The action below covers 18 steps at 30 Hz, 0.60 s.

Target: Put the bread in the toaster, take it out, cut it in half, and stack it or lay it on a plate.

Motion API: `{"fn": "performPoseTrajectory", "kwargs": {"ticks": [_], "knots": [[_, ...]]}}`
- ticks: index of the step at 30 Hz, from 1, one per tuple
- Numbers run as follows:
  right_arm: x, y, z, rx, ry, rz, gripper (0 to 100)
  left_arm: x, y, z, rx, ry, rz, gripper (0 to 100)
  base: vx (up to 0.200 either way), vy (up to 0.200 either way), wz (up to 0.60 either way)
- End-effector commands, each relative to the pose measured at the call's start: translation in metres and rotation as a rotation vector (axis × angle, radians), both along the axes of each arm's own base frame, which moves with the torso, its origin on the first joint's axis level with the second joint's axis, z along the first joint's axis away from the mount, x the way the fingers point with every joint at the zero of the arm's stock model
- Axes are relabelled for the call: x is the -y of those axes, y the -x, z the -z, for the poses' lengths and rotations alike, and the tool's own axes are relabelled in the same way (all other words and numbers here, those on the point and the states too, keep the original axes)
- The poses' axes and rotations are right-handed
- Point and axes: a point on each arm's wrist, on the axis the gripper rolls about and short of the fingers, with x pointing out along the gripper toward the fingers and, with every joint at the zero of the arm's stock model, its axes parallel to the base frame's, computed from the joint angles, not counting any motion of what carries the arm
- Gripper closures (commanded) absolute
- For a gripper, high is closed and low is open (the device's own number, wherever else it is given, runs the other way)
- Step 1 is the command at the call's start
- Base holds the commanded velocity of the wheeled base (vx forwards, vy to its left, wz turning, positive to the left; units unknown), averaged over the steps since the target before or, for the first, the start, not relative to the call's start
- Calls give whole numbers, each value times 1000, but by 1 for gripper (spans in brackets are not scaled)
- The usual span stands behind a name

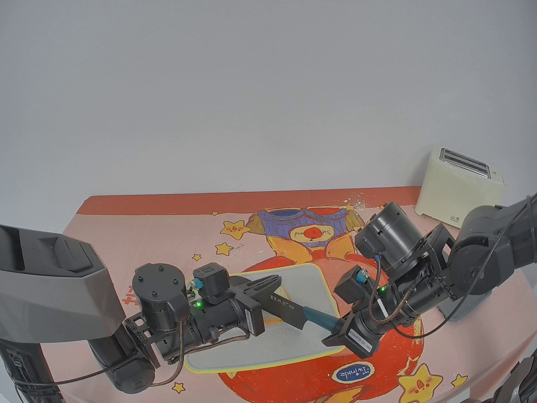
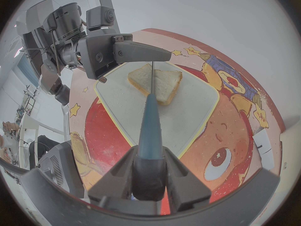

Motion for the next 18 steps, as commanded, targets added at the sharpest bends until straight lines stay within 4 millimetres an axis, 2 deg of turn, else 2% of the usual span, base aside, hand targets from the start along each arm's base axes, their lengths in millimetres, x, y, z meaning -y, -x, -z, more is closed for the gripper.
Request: {"fn": "performPoseTrajectory", "kwargs": {"ticks": [1,9,18], "knots": [[-2,1,-3,6,-11,1,100,0,0,2,2,2,1,100,0,0,0],[-8,5,-9,3,-35,19,100,0,1,3,-5,-1,0,100,0,0,0],[-5,6,-12,2,-32,21,100,0,1,3,-4,-2,2,100,0,0,0]]}}
